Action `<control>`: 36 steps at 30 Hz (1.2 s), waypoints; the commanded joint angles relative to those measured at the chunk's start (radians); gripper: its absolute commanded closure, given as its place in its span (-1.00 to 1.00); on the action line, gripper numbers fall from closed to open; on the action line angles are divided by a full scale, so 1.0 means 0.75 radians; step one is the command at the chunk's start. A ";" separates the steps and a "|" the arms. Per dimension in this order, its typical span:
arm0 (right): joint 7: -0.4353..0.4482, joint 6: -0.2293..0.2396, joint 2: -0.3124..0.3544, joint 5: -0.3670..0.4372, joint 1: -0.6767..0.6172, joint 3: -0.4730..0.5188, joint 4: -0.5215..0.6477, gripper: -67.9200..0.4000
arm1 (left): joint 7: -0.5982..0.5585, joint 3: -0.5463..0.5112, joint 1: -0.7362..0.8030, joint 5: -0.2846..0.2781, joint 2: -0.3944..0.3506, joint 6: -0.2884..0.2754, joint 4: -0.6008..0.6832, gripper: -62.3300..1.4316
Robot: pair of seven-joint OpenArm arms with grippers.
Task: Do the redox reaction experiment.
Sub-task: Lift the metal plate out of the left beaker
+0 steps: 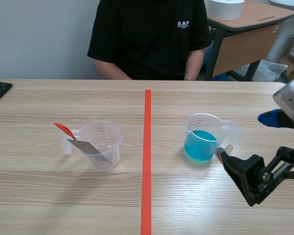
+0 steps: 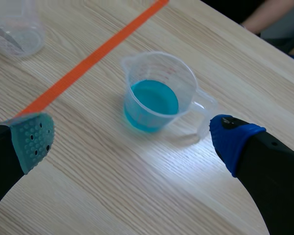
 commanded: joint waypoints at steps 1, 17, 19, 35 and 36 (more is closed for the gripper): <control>0.015 0.010 0.014 -0.008 0.054 -0.028 0.024 -0.96 | -0.022 -0.003 -0.023 -0.007 0.007 -0.004 -0.001 -1.00; 0.016 0.044 0.014 -0.175 0.479 -0.583 0.023 -0.96 | -0.024 0.129 -0.198 0.095 0.006 -0.003 -0.286 -1.00; 0.016 0.044 0.014 -0.175 0.527 -0.654 0.023 -0.96 | -0.023 0.144 -0.200 0.095 0.006 -0.003 -0.298 -1.00; 0.076 0.038 -0.117 -0.235 0.893 -1.134 -0.197 -0.96 | -0.019 0.171 -0.210 0.094 0.006 -0.003 -0.318 -1.00; 0.091 0.038 -0.131 -0.236 0.906 -1.153 -0.218 -0.96 | -0.019 0.171 -0.210 0.094 0.006 -0.003 -0.318 -1.00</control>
